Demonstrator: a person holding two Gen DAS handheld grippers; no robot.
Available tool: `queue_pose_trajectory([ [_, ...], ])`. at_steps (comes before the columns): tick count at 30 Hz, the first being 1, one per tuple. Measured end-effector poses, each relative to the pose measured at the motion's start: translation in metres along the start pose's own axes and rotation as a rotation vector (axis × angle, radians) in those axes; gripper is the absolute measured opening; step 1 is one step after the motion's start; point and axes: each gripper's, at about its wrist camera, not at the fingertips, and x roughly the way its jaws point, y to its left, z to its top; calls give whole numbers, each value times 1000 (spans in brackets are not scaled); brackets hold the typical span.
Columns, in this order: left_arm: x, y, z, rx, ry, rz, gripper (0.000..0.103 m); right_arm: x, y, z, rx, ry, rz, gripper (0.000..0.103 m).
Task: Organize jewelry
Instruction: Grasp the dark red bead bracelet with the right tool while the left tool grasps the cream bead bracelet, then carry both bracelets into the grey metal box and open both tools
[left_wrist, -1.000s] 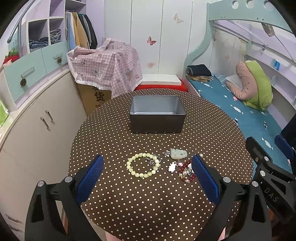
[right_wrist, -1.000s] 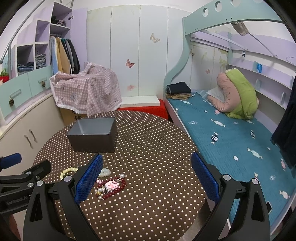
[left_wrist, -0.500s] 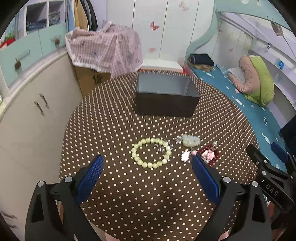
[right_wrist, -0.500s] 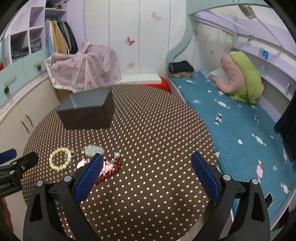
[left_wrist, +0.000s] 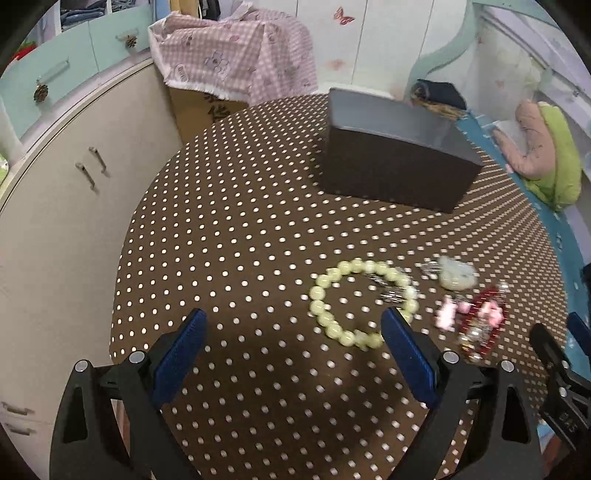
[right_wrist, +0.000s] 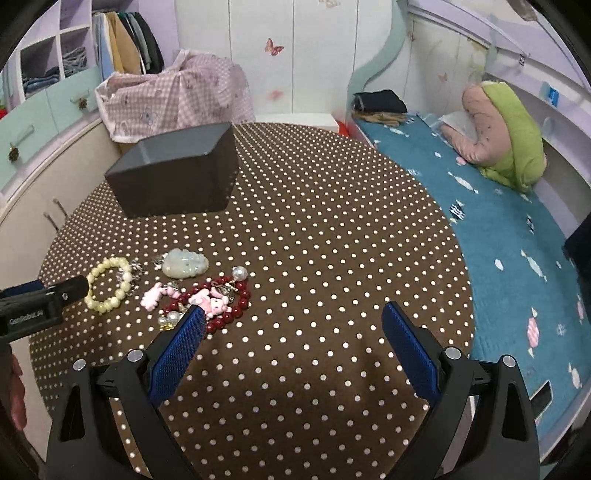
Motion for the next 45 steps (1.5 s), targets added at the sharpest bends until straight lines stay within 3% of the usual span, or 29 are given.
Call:
queue_pose_trajectory([
  [2,8,-1,0,-5,12,10,89,8,1,1,-2,17,11,93],
  [4,16,-3,0,4,36,13,73,15,2,1,-9,28,20,93],
  [5,20,-6,2,14,42,21,73,18,4,2,-14,34,23,93],
  [8,18,-14,1,58,17,8,59,29,11,1,-31,62,50,93],
  [11,17,-17,2,78,11,-7,51,36,18,-3,-61,71,86,84],
  [12,17,-17,2,82,6,-9,42,37,22,-2,-58,67,127,74],
  [13,17,-17,2,83,4,-9,31,38,22,-2,-54,68,153,57],
  [15,15,-15,3,74,11,-6,13,37,27,-3,-102,59,105,26],
  [16,15,-13,3,65,15,-13,10,37,27,-2,-105,60,114,21],
  [20,14,-7,4,37,30,-60,8,39,19,-2,-70,63,140,8],
  [28,6,-8,4,30,23,-98,8,20,3,2,-44,31,145,8],
  [45,-46,-21,17,62,-98,-191,8,-35,-1,35,-74,-130,156,8],
])
